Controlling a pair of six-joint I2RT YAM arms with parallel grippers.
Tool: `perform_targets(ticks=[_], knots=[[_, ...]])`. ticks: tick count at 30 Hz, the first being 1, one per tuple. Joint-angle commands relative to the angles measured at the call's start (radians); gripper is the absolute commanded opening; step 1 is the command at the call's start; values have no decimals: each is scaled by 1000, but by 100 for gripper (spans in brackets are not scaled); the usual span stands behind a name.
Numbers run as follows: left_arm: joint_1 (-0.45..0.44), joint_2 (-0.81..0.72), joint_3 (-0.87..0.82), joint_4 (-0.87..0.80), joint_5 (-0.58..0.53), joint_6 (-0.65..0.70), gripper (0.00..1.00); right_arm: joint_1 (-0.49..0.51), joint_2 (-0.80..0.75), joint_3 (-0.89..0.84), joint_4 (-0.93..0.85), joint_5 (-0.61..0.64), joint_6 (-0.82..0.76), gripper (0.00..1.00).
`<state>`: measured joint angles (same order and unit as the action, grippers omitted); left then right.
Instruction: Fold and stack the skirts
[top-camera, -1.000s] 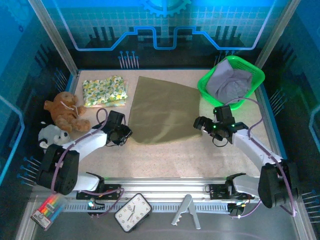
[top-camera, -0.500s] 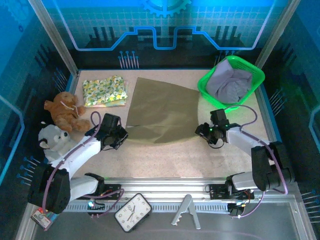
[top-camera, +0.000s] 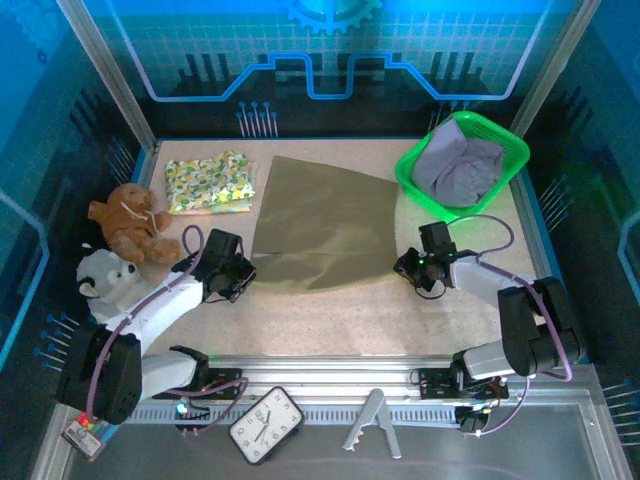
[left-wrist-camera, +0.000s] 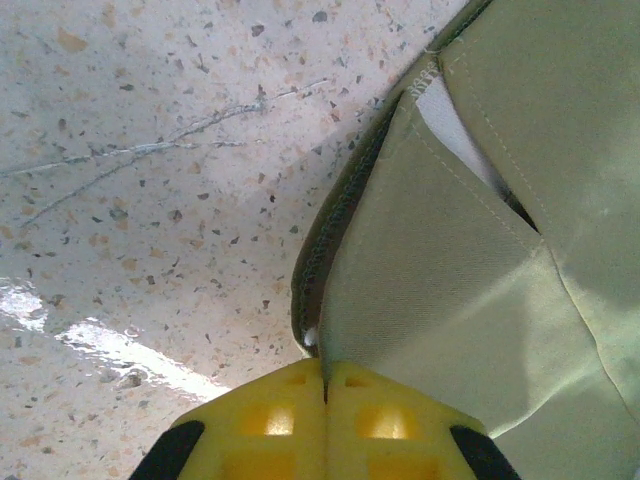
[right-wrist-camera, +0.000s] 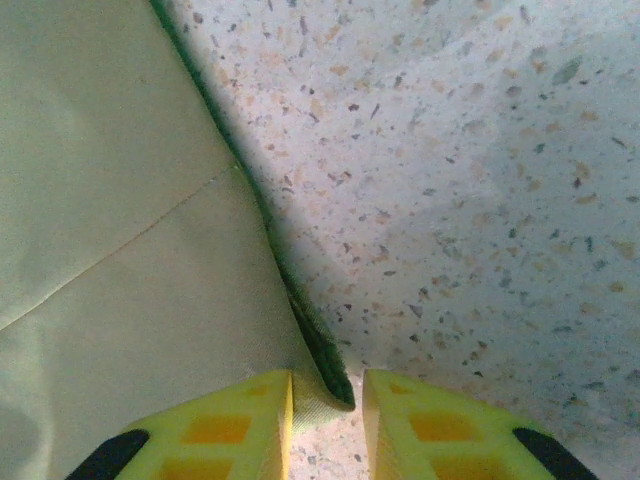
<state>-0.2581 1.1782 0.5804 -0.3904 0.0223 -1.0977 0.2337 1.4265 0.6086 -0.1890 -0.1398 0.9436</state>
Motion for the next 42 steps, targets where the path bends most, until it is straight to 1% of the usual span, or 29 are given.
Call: perform_targets(ticks=[1, 5, 8, 17, 21, 24, 28, 30, 33, 37, 39, 40, 42], knots=[[3, 11, 4, -18, 10, 8, 0, 19, 27, 8, 21, -5, 11, 26], [4, 10, 4, -17, 11, 7, 1, 30, 42, 23, 29, -12, 6, 26], [3, 14, 3, -16, 13, 10, 1, 41, 50, 39, 25, -17, -4, 29], [3, 26, 1, -1, 21, 9, 2, 56, 44, 51, 31, -9, -5, 29], [3, 28, 1, 0, 21, 11, 2, 55, 49, 51, 20, 6, -2, 32], [3, 26, 0, 0, 19, 10, 2, 56, 59, 42, 43, 2, 16, 34], [3, 25, -5, -1, 16, 11, 2, 60, 61, 28, 89, 1, 40, 34], [3, 24, -8, -1, 16, 10, 0, 60, 53, 23, 101, 2, 49, 32], [3, 20, -12, -2, 12, 8, 0, 62, 22, 9, 103, 14, 63, 26], [4, 6, -7, -27, -10, 12, 0, 60, -37, -12, 61, 44, 67, 11], [4, -1, -8, -32, -16, 18, 0, 59, -54, -23, 38, 43, 65, 3], [3, -5, -8, -35, -18, 22, 0, 59, -60, -26, 20, 40, 66, 0], [4, -10, -8, -45, -25, 30, 0, 59, -61, -28, -11, 36, 64, 0]])
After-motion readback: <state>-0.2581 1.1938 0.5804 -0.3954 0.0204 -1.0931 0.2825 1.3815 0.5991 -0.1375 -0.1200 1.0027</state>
